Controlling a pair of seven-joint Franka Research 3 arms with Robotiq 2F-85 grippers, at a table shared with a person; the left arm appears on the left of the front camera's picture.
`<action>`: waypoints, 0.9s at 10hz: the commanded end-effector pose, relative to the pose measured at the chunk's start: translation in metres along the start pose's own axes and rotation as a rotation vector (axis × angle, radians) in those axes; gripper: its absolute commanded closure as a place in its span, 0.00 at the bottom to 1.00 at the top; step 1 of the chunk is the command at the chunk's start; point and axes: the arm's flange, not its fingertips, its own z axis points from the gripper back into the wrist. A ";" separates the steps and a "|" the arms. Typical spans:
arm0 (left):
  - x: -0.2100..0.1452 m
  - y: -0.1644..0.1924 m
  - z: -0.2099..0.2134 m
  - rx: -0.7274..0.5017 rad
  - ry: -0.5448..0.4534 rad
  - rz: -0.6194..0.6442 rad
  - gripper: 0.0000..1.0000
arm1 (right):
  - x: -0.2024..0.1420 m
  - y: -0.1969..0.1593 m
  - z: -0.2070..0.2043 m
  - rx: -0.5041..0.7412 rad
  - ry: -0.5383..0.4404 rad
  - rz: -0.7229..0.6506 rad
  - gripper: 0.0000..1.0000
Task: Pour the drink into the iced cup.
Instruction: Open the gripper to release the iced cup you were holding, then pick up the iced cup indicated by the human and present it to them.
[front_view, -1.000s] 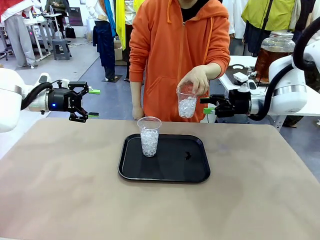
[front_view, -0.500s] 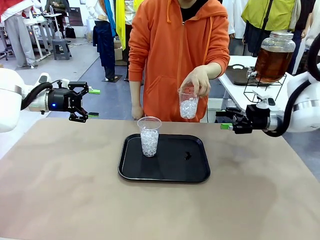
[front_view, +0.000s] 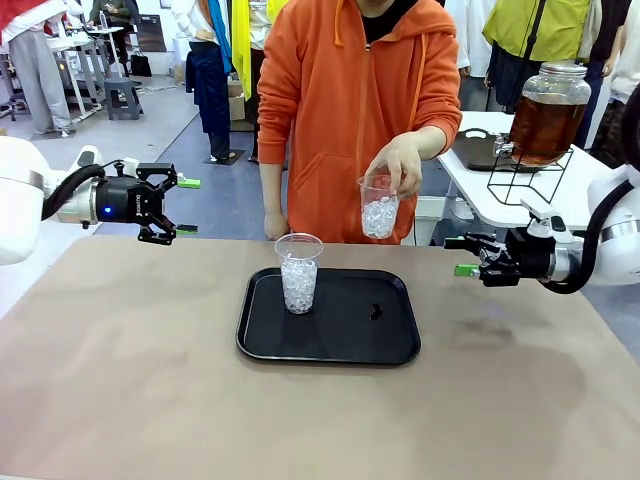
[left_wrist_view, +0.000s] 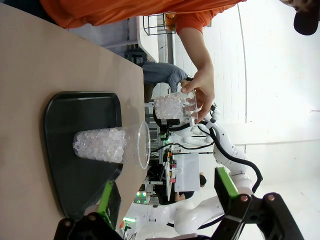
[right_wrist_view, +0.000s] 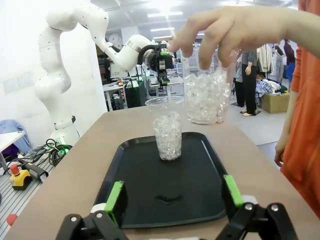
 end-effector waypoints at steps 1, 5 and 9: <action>0.000 -0.001 0.000 -0.004 -0.006 -0.010 0.00 | 0.003 -0.001 -0.003 0.001 -0.005 -0.004 0.00; 0.000 -0.001 0.000 -0.004 -0.006 -0.010 0.00 | 0.003 -0.001 -0.003 0.001 -0.005 -0.004 0.00; 0.000 -0.001 0.000 -0.004 -0.006 -0.010 0.00 | 0.003 -0.001 -0.003 0.001 -0.005 -0.004 0.00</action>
